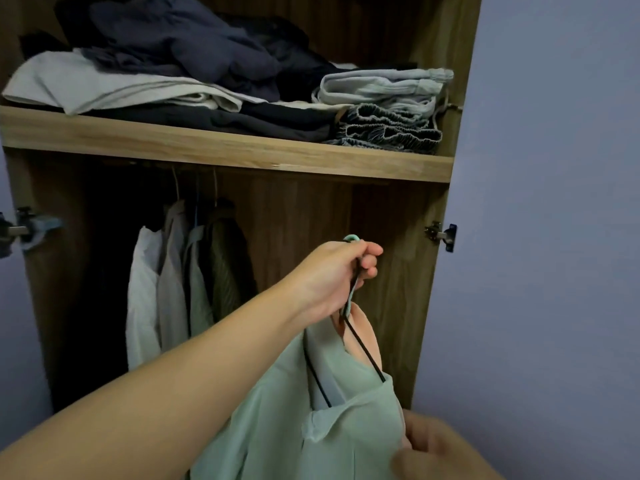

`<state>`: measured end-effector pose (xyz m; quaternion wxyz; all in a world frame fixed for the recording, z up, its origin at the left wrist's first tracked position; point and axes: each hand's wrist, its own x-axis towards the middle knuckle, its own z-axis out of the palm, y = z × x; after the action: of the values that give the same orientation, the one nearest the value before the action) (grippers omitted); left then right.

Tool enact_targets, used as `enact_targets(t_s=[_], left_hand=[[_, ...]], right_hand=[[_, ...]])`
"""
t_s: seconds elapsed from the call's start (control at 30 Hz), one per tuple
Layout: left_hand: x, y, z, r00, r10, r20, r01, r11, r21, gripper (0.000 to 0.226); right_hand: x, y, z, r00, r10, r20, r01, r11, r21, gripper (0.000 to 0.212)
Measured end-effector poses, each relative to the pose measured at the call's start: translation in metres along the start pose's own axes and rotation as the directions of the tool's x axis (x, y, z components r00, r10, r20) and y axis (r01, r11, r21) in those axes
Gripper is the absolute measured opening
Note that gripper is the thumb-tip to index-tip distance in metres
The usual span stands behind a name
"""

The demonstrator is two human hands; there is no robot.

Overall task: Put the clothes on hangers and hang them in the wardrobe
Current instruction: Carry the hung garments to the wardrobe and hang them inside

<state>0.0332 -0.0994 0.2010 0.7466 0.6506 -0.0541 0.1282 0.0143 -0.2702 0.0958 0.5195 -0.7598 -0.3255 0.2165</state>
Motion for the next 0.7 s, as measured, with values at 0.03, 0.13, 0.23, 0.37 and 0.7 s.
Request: enact_targets(t_s=[0.03, 0.13, 0.23, 0.37, 0.7], left_hand=[[0.007, 0.002, -0.004, 1.000, 0.005, 0.018, -0.006, 0.999, 0.033, 0.025], [0.025, 0.002, -0.018, 0.999, -0.004, 0.052, -0.003, 0.990, 0.144, 0.025], [0.039, -0.011, -0.028, 1.000, 0.020, -0.002, -0.019, 0.984, 0.175, 0.043], [0.084, 0.000, -0.049, 0.999, 0.042, -0.014, -0.034, 0.936, 0.351, 0.043], [0.184, -0.014, -0.070, 0.981, 0.112, -0.156, -0.005, 0.828, 0.561, 0.038]], right_hand=[[0.010, 0.000, 0.004, 0.999, -0.026, 0.023, 0.024, 0.998, 0.062, 0.045], [0.034, -0.004, 0.010, 0.992, -0.086, 0.088, 0.064, 0.971, 0.229, 0.066], [0.070, -0.018, 0.019, 0.991, -0.135, 0.002, 0.130, 0.956, 0.263, 0.066], [0.165, -0.052, 0.011, 0.873, -0.284, -0.397, 0.351, 0.930, 0.107, 0.060], [0.247, -0.022, -0.031, 0.988, -0.114, -0.108, 0.149, 0.901, 0.407, 0.055]])
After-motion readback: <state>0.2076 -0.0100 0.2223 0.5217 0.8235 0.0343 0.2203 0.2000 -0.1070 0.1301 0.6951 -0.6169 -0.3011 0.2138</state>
